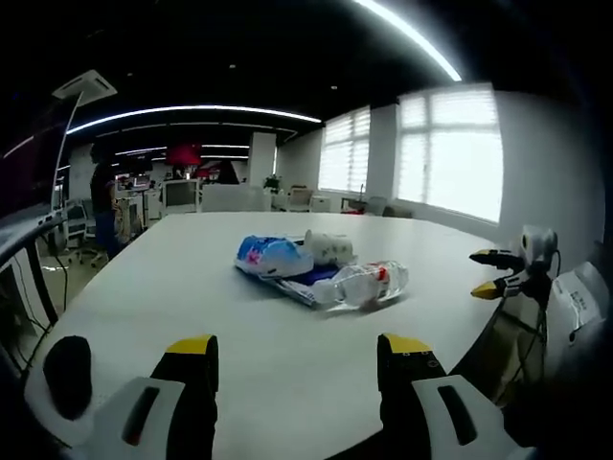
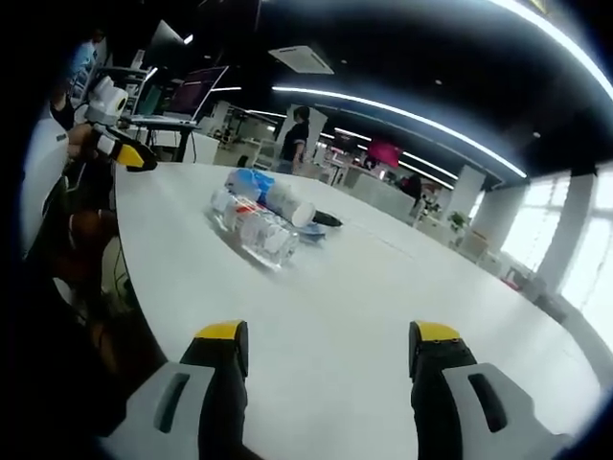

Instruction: Arrange the tabletop items into an orderly group along one side of the table until the central work area is clear of visible clutter.

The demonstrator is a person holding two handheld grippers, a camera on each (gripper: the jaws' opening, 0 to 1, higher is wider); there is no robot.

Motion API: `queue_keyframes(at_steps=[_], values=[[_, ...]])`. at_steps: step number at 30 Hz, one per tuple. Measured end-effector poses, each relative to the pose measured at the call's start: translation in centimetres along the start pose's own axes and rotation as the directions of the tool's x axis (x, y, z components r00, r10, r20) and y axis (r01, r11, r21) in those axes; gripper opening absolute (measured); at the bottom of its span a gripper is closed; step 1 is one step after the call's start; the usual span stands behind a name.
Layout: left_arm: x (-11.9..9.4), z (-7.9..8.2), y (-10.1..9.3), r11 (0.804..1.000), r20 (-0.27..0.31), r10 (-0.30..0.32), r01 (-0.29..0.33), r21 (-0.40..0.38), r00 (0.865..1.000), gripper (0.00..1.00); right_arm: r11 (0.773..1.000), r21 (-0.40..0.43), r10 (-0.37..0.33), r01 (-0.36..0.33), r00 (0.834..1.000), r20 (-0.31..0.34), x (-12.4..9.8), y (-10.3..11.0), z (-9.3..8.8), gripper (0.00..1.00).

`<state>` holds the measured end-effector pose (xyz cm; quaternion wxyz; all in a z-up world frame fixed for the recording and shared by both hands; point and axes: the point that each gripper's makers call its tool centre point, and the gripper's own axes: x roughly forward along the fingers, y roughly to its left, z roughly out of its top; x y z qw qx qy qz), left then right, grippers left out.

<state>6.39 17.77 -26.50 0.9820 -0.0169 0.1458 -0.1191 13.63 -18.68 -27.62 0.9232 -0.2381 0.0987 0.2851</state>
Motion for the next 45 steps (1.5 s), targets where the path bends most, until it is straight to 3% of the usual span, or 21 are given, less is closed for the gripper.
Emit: queue_keyframes(at_steps=[12,15,19,30,36,41,45], values=[[0.9,-0.4,-0.5,0.998,0.009,-0.024,0.025,-0.054,1.000,0.66,0.999,0.001,0.041,-0.041,0.999,-0.017,0.9,0.9,-0.6,0.65],[1.5,-1.1,-1.5,0.993,-0.014,-0.082,0.080,-0.085,0.997,0.66,0.999,0.002,0.038,-0.038,0.999,-0.018,0.9,0.9,-0.6,0.65],[1.9,-1.1,-2.1,0.984,0.013,-0.121,0.121,-0.130,0.993,0.66,0.999,-0.001,0.044,-0.044,0.999,-0.022,0.9,1.0,-0.7,0.66],[2.5,-1.2,-2.4,0.978,0.025,-0.127,0.130,-0.166,0.992,0.66,0.998,-0.019,0.054,-0.055,0.998,-0.025,1.1,1.4,-0.6,0.65],[2.5,-0.5,-2.3,0.958,0.085,-0.138,0.155,-0.241,0.987,0.66,0.998,-0.022,0.057,-0.058,0.998,-0.028,1.1,1.5,-0.6,0.65],[2.6,-0.1,-2.4,0.928,0.129,-0.150,0.185,-0.322,0.980,0.66,0.998,-0.015,0.059,-0.059,0.998,-0.024,1.1,1.6,-0.5,0.65],[2.4,0.8,-1.9,0.913,0.195,-0.126,0.191,-0.361,0.973,0.66,0.998,-0.010,0.064,-0.064,0.998,-0.002,1.0,1.7,0.2,0.65]])
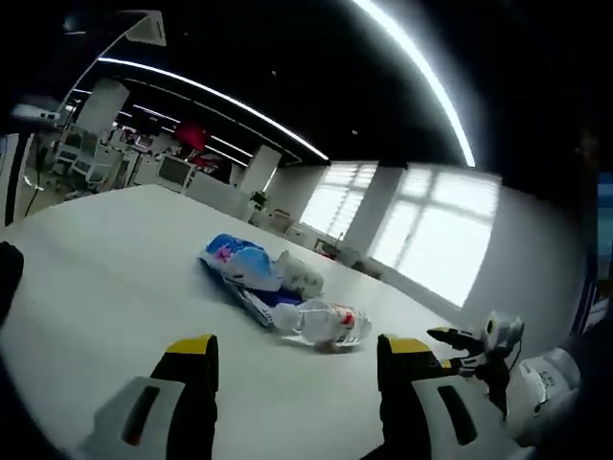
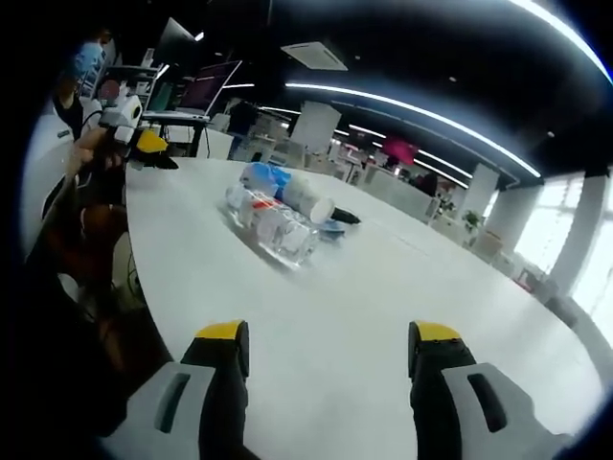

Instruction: Arrange the tabletop items into an orderly group along one side of the table until the central work area is clear of visible clutter.

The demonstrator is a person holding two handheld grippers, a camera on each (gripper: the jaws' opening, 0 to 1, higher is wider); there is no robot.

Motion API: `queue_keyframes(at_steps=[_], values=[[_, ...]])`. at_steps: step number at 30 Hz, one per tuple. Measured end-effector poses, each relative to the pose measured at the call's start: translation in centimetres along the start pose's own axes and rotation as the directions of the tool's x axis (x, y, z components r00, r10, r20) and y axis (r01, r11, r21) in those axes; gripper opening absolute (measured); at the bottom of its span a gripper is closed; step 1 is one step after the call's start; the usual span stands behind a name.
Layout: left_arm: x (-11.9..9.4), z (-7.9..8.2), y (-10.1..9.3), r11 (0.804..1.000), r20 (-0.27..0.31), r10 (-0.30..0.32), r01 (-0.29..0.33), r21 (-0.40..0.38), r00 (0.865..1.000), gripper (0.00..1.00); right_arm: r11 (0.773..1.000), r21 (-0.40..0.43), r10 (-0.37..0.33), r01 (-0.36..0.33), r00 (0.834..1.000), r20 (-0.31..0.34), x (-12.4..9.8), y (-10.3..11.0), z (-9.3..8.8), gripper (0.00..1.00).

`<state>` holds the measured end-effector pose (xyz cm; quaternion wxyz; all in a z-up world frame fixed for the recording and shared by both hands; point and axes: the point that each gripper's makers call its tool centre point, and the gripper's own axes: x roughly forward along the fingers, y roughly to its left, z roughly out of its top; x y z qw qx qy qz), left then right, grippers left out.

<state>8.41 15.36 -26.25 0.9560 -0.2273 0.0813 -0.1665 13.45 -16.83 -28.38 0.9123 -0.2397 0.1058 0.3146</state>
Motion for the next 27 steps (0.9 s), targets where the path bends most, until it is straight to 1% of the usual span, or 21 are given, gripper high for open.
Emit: queue_keyframes(at_steps=[3,5,8,11,15,19,27], values=[[-0.1,0.5,0.0,0.999,0.037,-0.011,0.013,-0.051,0.999,0.66,1.000,-0.003,0.007,-0.007,1.000,0.014,0.0,0.2,0.5,0.65],[0.0,0.5,0.0,0.997,0.045,-0.017,0.021,-0.080,0.999,0.66,1.000,-0.005,0.009,-0.009,1.000,0.022,0.0,0.3,0.7,0.64],[0.1,0.1,0.0,0.995,0.031,-0.021,0.024,-0.099,0.999,0.66,1.000,-0.011,0.014,-0.014,1.000,0.022,0.2,0.4,0.9,0.64],[0.3,-0.2,-0.1,0.995,0.012,-0.021,0.022,-0.096,1.000,0.66,1.000,-0.013,0.016,-0.016,1.000,0.014,0.3,0.5,0.8,0.64],[0.5,-0.3,-0.2,0.993,0.015,-0.027,0.028,-0.119,1.000,0.66,1.000,-0.012,0.020,-0.020,1.000,0.019,0.4,0.6,0.9,0.64],[1.1,-0.7,-0.7,0.990,0.011,-0.034,0.036,-0.140,0.999,0.66,0.999,-0.025,0.020,-0.019,1.000,0.020,0.5,0.7,1.0,0.64],[1.8,-0.8,-1.0,0.982,0.013,-0.053,0.055,-0.180,0.999,0.66,0.999,-0.034,0.031,-0.031,0.999,0.019,0.9,1.0,1.1,0.64]])
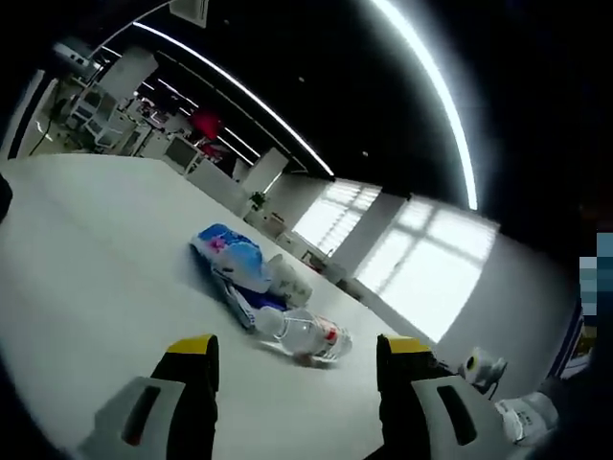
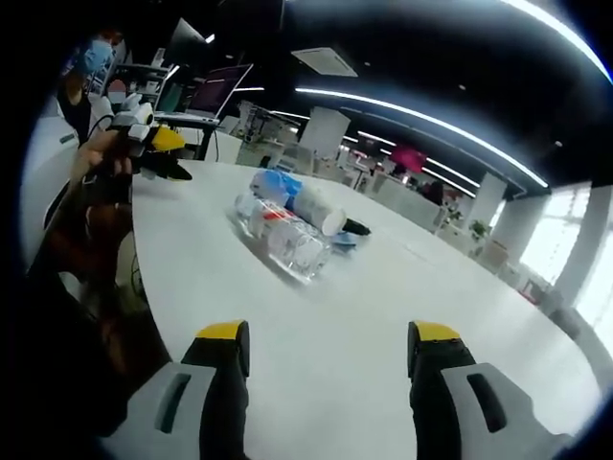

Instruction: Arrange the tabletop items into an orderly group along one side of the table until the central work area is clear of visible clutter.

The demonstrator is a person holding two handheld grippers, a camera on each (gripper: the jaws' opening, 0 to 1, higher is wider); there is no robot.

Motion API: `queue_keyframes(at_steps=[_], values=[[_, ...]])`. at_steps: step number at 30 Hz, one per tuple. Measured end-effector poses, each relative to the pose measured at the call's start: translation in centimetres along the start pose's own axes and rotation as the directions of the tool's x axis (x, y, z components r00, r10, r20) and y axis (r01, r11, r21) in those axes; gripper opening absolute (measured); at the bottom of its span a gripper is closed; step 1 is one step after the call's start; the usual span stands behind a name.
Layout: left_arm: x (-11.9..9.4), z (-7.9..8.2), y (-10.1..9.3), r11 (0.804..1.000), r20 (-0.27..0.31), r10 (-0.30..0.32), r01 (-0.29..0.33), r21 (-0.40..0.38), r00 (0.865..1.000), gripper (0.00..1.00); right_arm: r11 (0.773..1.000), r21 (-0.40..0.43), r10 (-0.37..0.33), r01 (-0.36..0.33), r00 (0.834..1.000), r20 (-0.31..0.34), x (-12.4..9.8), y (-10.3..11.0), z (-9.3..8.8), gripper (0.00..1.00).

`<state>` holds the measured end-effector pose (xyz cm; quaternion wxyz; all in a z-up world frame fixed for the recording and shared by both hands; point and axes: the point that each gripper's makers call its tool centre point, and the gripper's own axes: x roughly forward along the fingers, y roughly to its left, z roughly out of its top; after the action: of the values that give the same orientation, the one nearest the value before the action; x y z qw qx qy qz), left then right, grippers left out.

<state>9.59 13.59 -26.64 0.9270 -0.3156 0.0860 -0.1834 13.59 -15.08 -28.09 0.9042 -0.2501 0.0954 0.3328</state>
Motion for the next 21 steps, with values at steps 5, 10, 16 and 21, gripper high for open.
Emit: queue_keyframes(at_steps=[5,10,16,21], values=[[0.24,-0.34,0.07,1.000,-0.011,0.008,-0.008,0.011,1.000,0.66,1.000,-0.027,-0.001,0.001,1.000,-0.007,0.29,0.30,0.07,0.63],[0.43,-0.76,-0.20,1.000,-0.026,-0.009,0.008,-0.005,1.000,0.66,0.999,-0.051,0.006,-0.006,1.000,-0.001,0.40,0.62,0.42,0.63],[0.38,-0.96,-0.50,1.000,-0.034,-0.021,0.021,-0.011,0.999,0.65,0.999,-0.049,0.007,-0.007,1.000,-0.005,0.58,0.69,0.34,0.63],[0.25,-1.00,-0.41,1.000,-0.038,-0.015,0.015,-0.015,0.999,0.65,0.998,-0.059,0.005,-0.006,1.000,-0.012,0.68,0.74,0.24,0.63]])
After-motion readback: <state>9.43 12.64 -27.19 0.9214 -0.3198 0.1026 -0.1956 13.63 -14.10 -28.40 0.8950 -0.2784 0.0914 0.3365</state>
